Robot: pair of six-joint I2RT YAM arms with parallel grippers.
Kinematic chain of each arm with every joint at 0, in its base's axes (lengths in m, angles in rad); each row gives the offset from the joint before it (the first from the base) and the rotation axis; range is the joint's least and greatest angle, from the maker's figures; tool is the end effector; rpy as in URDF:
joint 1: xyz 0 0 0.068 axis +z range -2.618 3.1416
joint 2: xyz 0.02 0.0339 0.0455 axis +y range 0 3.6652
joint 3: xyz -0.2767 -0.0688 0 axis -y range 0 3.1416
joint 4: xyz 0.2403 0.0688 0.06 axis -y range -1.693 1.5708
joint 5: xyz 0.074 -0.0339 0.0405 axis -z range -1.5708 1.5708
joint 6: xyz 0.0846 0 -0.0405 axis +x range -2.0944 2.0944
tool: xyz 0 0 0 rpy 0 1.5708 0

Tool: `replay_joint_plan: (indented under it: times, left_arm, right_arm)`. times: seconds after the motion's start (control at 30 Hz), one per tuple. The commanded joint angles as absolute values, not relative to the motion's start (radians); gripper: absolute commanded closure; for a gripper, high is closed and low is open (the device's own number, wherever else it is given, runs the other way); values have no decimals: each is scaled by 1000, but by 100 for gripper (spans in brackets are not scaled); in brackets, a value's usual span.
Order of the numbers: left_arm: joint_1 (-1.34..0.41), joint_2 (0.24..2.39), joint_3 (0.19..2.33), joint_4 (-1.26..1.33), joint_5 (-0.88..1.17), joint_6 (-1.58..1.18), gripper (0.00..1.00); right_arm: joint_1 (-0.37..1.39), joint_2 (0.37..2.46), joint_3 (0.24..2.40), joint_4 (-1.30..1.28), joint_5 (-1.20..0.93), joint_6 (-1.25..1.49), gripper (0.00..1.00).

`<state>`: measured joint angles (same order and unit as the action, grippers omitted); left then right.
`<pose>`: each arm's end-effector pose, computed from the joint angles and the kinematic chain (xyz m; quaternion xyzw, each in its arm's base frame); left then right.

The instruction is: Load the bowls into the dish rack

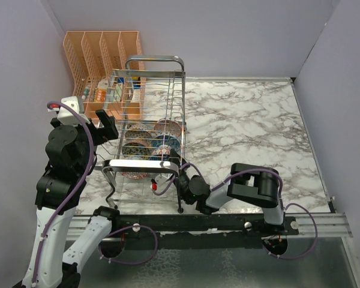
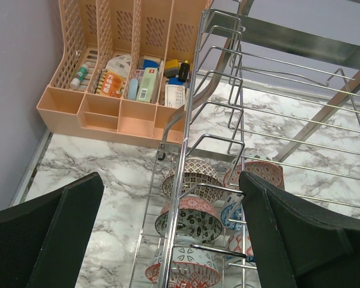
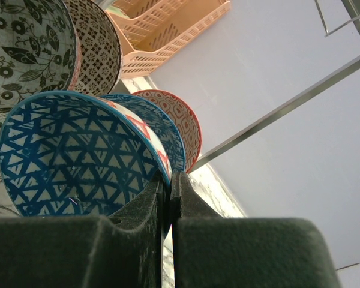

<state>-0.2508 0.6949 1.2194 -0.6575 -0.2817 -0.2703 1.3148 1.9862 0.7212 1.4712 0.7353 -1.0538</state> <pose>0.1408 -0.0118 0.4424 -0.0997 0.7441 -0.0659 0.6572 0.1549 0.3678 0.1836 -0.4399 0.4802 -0.1305 0.7476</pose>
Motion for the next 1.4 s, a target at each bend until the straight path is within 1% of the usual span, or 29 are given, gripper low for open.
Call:
replay_joint_plan:
  times: [0.0, 0.33, 0.57, 0.73, 0.77, 1.0, 1.03, 1.13, 1.23, 1.37]
  left_arm:
    - [-254, 674, 1235, -664, -307, -253, 1]
    - [-255, 669, 1231, -668, -313, -250, 1]
    - [-254, 669, 1224, -665, -310, -251, 1]
    - [-254, 672, 1225, -659, -304, -250, 1]
    - [-255, 672, 1225, -659, -304, -251, 1]
    - [-255, 675, 1233, -661, -306, -250, 1]
    - [-255, 676, 1235, -661, -307, -250, 1]
    - [-255, 675, 1243, -662, -308, -250, 1]
    - [-255, 683, 1256, -671, -300, -252, 1]
    - [-255, 693, 1276, -683, -290, -265, 1]
  right_arm:
    - [1319, 1947, 759, 1781, 724, -1101, 99]
    - [1320, 1991, 756, 1781, 700, -1159, 99]
    - [1325, 2002, 716, 1781, 727, -1130, 99]
    - [1327, 2012, 708, 1781, 740, -1128, 96]
    - [1327, 2013, 707, 1782, 739, -1124, 94]
    - [1329, 1998, 707, 1781, 738, -1101, 66]
    - [1330, 1995, 711, 1782, 738, -1099, 64]
    - [1331, 1992, 715, 1781, 736, -1097, 54]
    - [1335, 1983, 711, 1778, 739, -1083, 47]
    - [1336, 1955, 688, 1775, 756, -1058, 43]
